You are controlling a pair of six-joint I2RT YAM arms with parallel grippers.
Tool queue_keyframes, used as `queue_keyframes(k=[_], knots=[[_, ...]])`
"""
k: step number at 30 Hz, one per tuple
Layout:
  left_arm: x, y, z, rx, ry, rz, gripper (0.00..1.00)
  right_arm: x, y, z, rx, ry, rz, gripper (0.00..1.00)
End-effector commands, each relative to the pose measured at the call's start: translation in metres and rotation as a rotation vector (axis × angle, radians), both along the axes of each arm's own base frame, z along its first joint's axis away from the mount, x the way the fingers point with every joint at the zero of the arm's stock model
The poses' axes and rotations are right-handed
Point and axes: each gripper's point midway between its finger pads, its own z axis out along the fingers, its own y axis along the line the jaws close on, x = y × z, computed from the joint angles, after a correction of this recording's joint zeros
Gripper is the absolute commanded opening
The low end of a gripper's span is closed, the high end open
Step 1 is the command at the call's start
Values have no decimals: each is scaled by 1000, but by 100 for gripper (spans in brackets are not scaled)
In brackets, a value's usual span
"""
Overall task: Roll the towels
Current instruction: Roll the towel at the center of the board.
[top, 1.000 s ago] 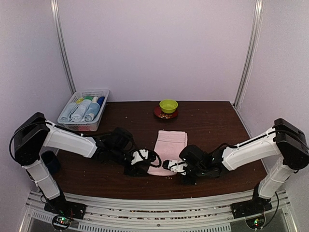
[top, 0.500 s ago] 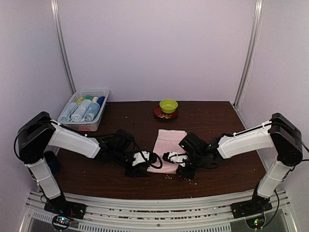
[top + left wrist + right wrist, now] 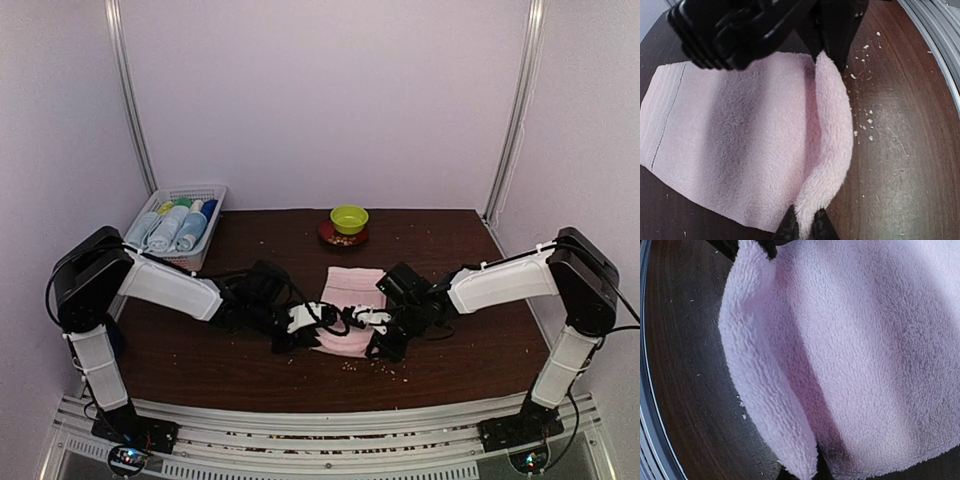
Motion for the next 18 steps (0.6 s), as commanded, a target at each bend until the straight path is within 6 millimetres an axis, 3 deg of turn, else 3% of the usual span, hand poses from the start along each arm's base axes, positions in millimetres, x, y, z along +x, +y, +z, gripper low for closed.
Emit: queue_keyframes(k=[1, 7, 13, 18], knots=[[10, -7, 0, -3, 12, 11, 3, -5, -28, -27, -98, 104, -47, 0], [14, -8, -1, 10, 65, 33, 0, 1, -35, -29, -66, 169, -88, 0], [31, -9, -3, 43, 79, 103, 0, 5, -42, -39, -58, 246, -132, 0], [47, -8, -17, 113, 84, 170, 0, 4, -45, -45, -56, 296, -151, 0]])
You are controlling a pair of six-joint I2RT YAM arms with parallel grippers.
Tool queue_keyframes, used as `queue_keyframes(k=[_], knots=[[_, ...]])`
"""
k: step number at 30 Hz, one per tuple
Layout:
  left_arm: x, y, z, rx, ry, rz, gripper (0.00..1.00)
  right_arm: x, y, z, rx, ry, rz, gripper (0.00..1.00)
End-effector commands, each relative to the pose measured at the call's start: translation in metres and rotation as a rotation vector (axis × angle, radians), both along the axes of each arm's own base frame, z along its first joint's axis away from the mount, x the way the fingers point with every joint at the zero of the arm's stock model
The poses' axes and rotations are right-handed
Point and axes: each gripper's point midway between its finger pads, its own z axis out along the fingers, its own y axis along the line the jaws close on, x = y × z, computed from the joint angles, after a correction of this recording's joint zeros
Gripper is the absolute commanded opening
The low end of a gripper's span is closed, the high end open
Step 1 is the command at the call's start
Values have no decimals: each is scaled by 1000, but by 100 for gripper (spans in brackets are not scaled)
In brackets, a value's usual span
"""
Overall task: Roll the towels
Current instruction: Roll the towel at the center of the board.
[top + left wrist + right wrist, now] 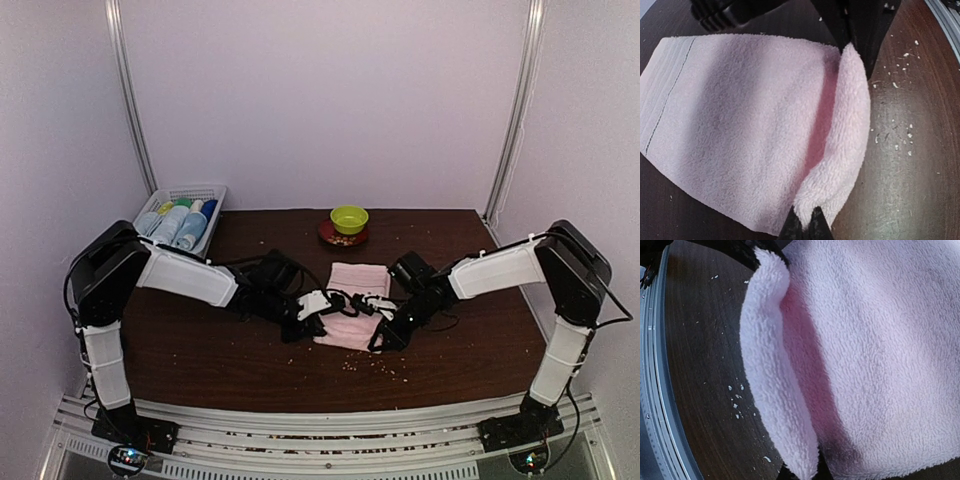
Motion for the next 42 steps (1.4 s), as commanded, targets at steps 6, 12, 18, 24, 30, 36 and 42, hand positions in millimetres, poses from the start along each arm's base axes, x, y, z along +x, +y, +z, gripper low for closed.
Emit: queue_keyframes(k=[6, 12, 18, 24, 30, 36, 42], knots=[[34, 9, -25, 123, 2, 170, 0, -14, -46, -57, -183, 201, -102, 0], [48, 16, -25, 144, -40, 236, 10, -13, -53, -64, -183, 253, -137, 0], [60, 22, 4, 80, -133, 318, 30, -17, -56, -72, -197, 278, -134, 0], [66, 31, 60, -50, -258, 384, 35, -17, -57, -75, -195, 295, -138, 0], [35, 18, 83, -154, -255, 260, 35, -16, -59, -75, -189, 302, -148, 0], [-2, -12, 58, -136, -204, 88, 9, -14, -61, -76, -182, 315, -162, 0], [-29, -27, 45, -144, -178, -21, 0, -12, -64, -78, -183, 324, -172, 0]])
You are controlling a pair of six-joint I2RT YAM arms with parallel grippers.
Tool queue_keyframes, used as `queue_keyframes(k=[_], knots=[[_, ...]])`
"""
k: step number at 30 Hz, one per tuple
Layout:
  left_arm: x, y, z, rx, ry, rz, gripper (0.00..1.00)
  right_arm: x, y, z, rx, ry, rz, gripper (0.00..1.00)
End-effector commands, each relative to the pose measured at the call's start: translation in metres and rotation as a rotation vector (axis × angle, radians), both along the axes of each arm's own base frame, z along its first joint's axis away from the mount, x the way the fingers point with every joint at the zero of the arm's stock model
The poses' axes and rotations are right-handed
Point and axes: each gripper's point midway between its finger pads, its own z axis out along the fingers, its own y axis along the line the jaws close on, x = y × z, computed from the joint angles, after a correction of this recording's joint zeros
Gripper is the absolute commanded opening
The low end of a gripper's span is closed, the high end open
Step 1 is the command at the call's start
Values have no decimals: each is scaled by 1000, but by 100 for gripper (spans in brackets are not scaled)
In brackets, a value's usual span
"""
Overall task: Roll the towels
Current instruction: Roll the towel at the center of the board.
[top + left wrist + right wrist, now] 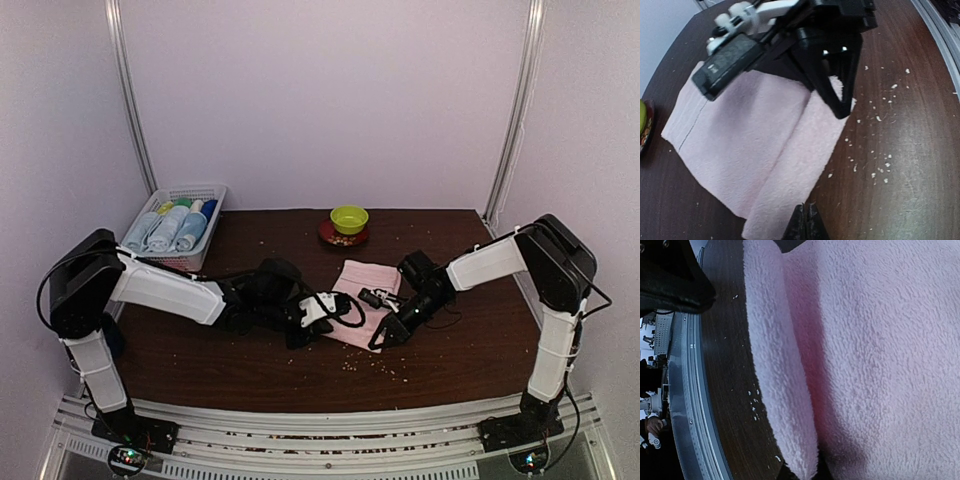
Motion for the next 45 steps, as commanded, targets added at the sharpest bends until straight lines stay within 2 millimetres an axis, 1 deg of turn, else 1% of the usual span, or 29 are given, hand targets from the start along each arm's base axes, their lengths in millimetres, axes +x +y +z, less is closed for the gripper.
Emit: queue_keyframes(k=[1, 3, 5, 9, 13, 16, 20, 22, 28, 30, 33, 37, 42, 45], knots=[[-17, -16, 7, -68, -1, -107, 0, -15, -60, -75, -355, 67, -65, 0], [-19, -18, 7, -89, 2, -110, 0, -15, -60, -75, -355, 64, -64, 0], [-16, -21, 3, -81, 8, -98, 0, -15, -60, -75, -356, 65, -64, 0], [0, -25, -13, -37, 5, -41, 0, -13, -60, -74, -358, 56, -69, 0], [10, -26, -27, -3, -3, 0, 0, -12, -61, -74, -361, 54, -72, 0], [20, -26, -34, 12, -17, 38, 0, -12, -61, -74, -363, 52, -72, 0], [20, -29, -42, 28, -1, 27, 0, -11, -61, -73, -361, 46, -76, 0], [18, -30, -41, 25, 5, 18, 0, -10, -61, -71, -359, 41, -77, 0], [-3, -27, -9, -64, -16, -76, 0, -10, -62, -72, -364, 43, -82, 0], [-4, -25, -1, -78, -34, -83, 0, -10, -62, -73, -364, 43, -81, 0], [2, -23, 6, -97, -58, -58, 0, -9, -62, -72, -364, 41, -84, 0], [13, -23, 7, -112, -63, -20, 0, -9, -62, -73, -365, 42, -85, 0], [29, -26, -12, -54, -59, 28, 0, -9, -62, -73, -366, 42, -84, 0], [37, -26, -19, -44, -58, 53, 0, -9, -62, -73, -366, 42, -85, 0]])
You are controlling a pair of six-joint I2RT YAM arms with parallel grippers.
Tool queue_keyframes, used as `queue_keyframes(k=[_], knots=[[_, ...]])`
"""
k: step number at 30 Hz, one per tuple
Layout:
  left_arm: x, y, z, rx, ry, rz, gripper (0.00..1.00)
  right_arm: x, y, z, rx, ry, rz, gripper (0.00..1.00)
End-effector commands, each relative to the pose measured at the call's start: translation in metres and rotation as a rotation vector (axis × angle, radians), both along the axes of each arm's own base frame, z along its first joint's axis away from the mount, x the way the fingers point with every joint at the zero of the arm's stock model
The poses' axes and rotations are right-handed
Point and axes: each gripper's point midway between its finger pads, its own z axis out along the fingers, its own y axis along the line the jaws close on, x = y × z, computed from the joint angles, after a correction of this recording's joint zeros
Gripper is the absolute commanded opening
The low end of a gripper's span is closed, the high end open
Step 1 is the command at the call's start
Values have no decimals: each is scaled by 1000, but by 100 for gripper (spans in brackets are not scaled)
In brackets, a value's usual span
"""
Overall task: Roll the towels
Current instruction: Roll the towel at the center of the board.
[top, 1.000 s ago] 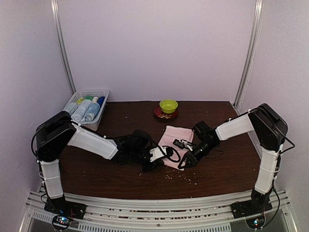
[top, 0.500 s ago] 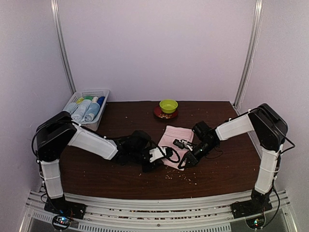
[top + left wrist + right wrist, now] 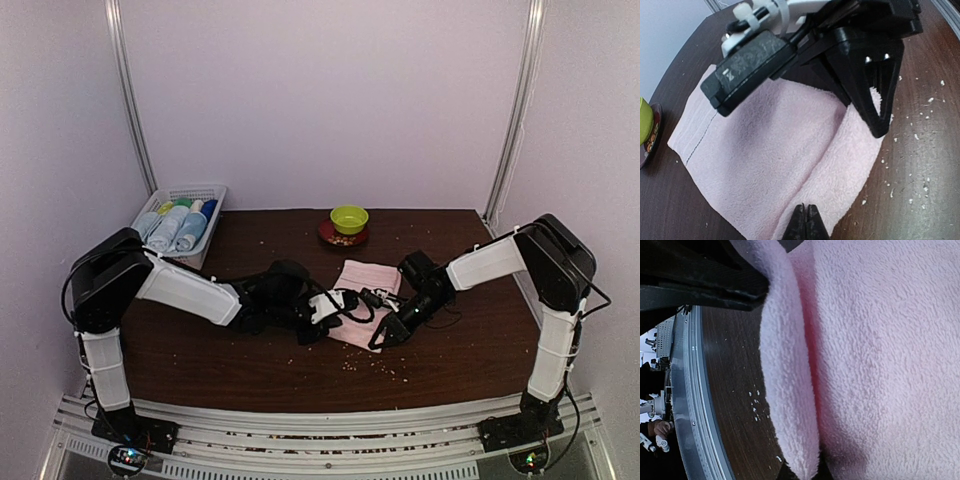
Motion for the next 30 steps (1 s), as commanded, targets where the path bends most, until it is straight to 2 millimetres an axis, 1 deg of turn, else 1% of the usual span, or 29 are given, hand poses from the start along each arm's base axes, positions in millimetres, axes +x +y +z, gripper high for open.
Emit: queue_keyframes(k=[1, 4, 5, 6, 7, 8, 9, 10, 13, 16, 17, 19, 21, 22, 24, 26, 28, 30], knots=[[20, -3, -6, -2, -15, 54, 0, -9, -61, -72, -367, 22, -68, 0], [24, -4, -18, 23, -9, 70, 0, -8, -62, -72, -370, 19, -70, 1], [25, -3, -22, 33, -5, 72, 0, -8, -62, -71, -370, 15, -71, 2], [26, -3, -26, 39, 1, 74, 0, -7, -62, -70, -369, 9, -72, 6], [26, -2, -30, 46, 7, 77, 0, -5, -61, -68, -367, -3, -77, 20], [26, -1, -32, 50, 11, 76, 0, -3, -60, -64, -359, -14, -83, 82], [25, -1, -35, 55, 17, 75, 0, 0, -59, -59, -348, -30, -92, 98], [24, 0, -37, 58, 23, 73, 0, 3, -57, -53, -334, -50, -102, 100], [20, 3, -43, 65, 34, 70, 0, 14, -54, -32, -302, -103, -147, 100], [18, 5, -45, 68, 42, 66, 0, 28, -59, -8, -316, -177, -214, 100], [17, 4, -45, 68, 44, 63, 0, 34, -61, 3, -323, -211, -248, 100], [17, 4, -45, 70, 51, 60, 0, 46, -69, 26, -336, -286, -321, 100], [17, 4, -44, 73, 54, 61, 0, 61, -82, 51, -367, -369, -428, 100], [18, 4, -44, 78, 52, 67, 0, 64, -87, 63, -367, -406, -456, 100], [22, 5, -44, 84, 46, 87, 0, 65, -89, 74, -361, -434, -461, 100], [24, 4, -43, 82, 45, 89, 0, 71, -98, 88, -383, -492, -503, 100], [24, 0, -40, 70, 43, 80, 0, 80, -110, 107, -380, -600, -576, 100], [21, -4, -34, 43, 40, 52, 0, 83, -117, 131, -333, -721, -616, 100]])
